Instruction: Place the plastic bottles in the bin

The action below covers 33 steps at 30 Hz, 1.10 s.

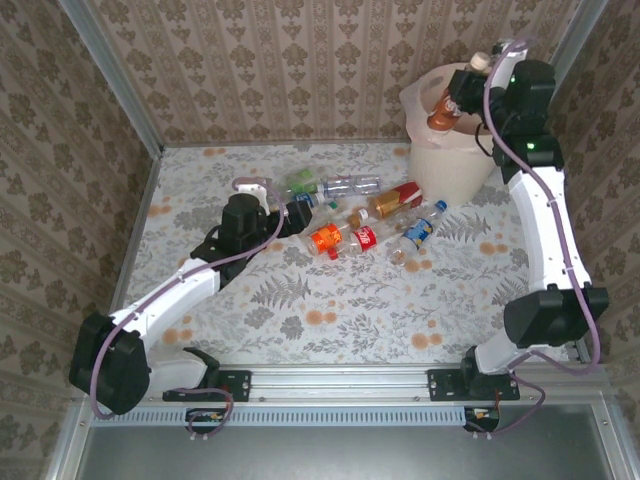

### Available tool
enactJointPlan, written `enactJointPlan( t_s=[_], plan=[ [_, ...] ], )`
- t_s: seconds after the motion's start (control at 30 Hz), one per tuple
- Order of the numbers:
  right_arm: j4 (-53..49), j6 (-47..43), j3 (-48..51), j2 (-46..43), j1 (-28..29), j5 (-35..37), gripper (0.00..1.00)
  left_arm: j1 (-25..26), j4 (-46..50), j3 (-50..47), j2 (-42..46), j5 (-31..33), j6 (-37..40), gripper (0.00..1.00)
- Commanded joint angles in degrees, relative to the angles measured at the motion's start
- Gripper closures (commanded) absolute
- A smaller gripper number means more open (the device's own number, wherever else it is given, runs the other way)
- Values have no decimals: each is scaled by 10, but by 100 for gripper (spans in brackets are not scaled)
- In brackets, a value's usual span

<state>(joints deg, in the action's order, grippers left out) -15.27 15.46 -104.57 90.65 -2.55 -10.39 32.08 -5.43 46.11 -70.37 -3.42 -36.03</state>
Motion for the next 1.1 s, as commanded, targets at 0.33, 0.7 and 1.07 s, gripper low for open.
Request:
enactJointPlan(
  t_s=[0.33, 0.7, 1.07],
  plan=[
    [-9, 63, -144, 134, -58, 188, 69, -5, 14, -1, 0, 2, -2, 0],
    [-65, 206, -316, 296, -57, 204, 57, -6, 11, -8, -5, 22, -13, 0],
    [-315, 245, -734, 504, -52, 207, 24, -8, 27, -10, -4, 38, -25, 0]
  ],
)
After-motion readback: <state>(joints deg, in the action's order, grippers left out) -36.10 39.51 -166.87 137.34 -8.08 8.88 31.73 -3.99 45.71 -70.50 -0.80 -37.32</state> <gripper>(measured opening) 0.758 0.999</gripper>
